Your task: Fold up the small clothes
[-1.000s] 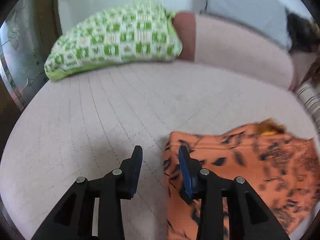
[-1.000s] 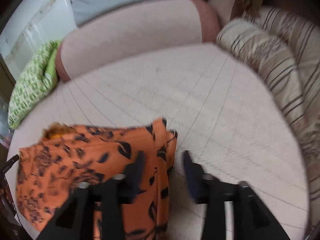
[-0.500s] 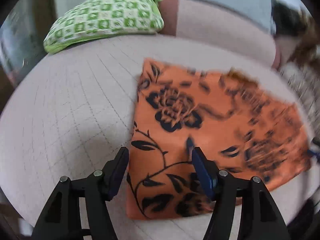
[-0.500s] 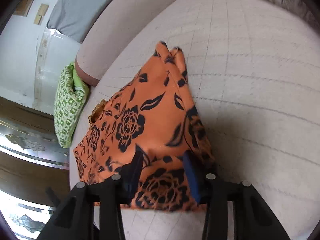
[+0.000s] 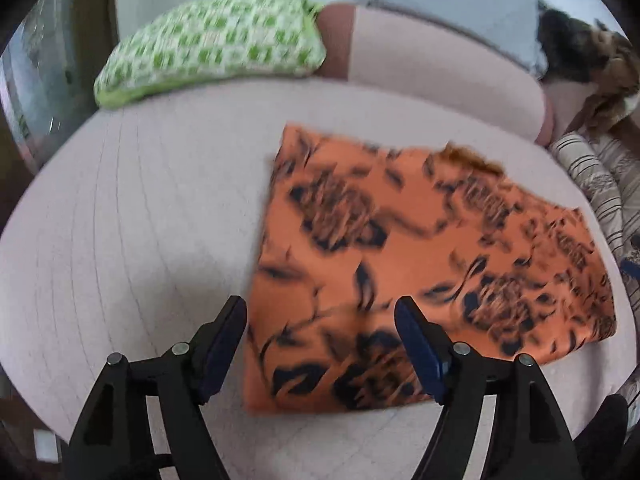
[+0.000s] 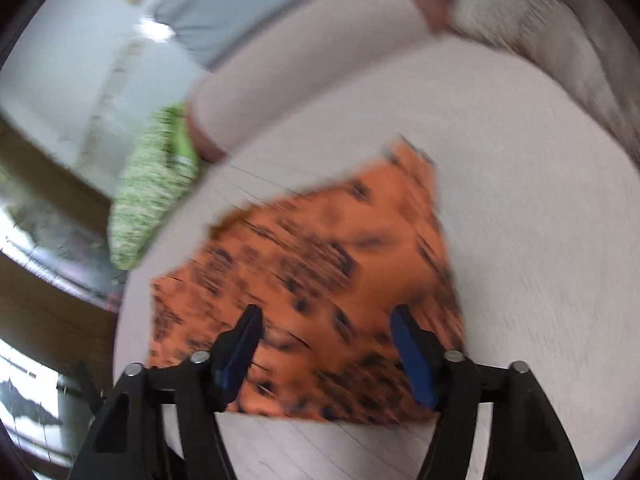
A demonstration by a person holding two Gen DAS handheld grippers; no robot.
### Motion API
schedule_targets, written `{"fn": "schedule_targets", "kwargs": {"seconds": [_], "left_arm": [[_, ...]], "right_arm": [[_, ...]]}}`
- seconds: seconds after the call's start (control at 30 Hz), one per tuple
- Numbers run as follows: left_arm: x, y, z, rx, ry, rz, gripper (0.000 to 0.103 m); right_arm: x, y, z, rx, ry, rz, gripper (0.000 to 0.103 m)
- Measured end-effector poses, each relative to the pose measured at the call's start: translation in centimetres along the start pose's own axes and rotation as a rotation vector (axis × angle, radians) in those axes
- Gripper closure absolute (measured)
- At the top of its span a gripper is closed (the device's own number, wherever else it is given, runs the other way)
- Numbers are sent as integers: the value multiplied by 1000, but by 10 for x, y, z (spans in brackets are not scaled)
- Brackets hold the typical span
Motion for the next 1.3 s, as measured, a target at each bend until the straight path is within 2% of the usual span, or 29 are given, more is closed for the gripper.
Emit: {"fn": "schedule_targets", "kwargs": {"seconds": [0.07, 0.1, 0.13, 0.17, 0.2, 0.23, 0.3, 0.37, 0.43, 0.47, 0.5, 0.53, 0.57, 0.63, 0.7, 0.77, 0.83, 0.9, 0.97, 1.07, 1.13, 1.2, 1.27, 1.3], "left_arm": [[9, 1, -6, 8, 0, -7, 25], [22, 1, -3, 11, -44, -23, 25], [37, -2, 1, 9, -84, -47, 25], [48, -5, 6, 14, -105, -70, 20], [47, -6, 5, 18, -88, -75, 20], [43, -6, 3, 16, -88, -71, 20], [34, -7, -1, -7, -68, -40, 20], [36, -7, -5, 2, -69, -68, 20], [44, -7, -5, 6, -94, -90, 20], [47, -8, -5, -7, -102, -92, 20], [48, -9, -6, -28, -103, -88, 20], [48, -10, -7, -41, -106, -85, 20], [47, -12, -8, -44, -111, -87, 20], [43, -11, -7, -41, -109, -90, 20], [44, -11, -8, -29, -109, -100, 20], [43, -10, -7, -20, -112, -99, 20], [40, -9, -6, -19, -104, -94, 20], [33, -8, -4, -24, -94, -95, 20], [24, -6, -4, -28, -89, -82, 20], [3, -3, -9, -17, -43, -77, 20], [-9, -3, -12, -14, -15, -86, 20], [-17, -3, -14, -28, -5, -74, 20], [-24, -2, -13, -35, 0, -64, 20], [-29, -1, -13, -35, 7, -61, 20]], "right_arm": [[17, 3, -23, 20, 4, -30, 27], [33, 18, -28, 49, -25, -31, 22], [52, 40, -28, 97, -68, 16, 20], [72, 64, -26, 171, -107, 112, 20], [77, 76, -22, 224, -111, 128, 25], [69, 72, -26, 246, -63, 92, 25], [57, 50, -35, 180, -25, 50, 25], [49, 30, -51, 105, 20, 17, 24], [61, 30, -65, 101, 24, -10, 23], [74, 43, -72, 120, 15, 19, 18], [91, 65, -75, 153, -30, 102, 17], [102, 79, -74, 199, -67, 111, 18], [102, 80, -75, 225, -43, 92, 18], [86, 56, -78, 155, -6, 119, 18], [72, 33, -72, 87, 15, 137, 18], [53, 17, -61, 44, 48, 95, 18], [47, 7, -43, 25, 29, 76, 17], [59, 18, -27, 23, -29, 113, 17], [78, 50, -13, 71, -121, 227, 17], [56, 35, -16, 96, -53, 190, 17], [37, 13, -15, 58, -15, 131, 17], [30, 1, -9, 31, 10, 114, 17], [43, 9, 5, 31, -30, 126, 15], [50, 30, 13, 48, -81, 168, 15]]}}
Point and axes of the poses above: each gripper's, at about its wrist camera, not at the fingertips, and x roughly the way its jaws point, y to its right, z to its underside, the point moved 7 cm from there along x, roughly the way its jaws point, and after that the axes turned 5 degrees about -y, right-handed, at the moved point
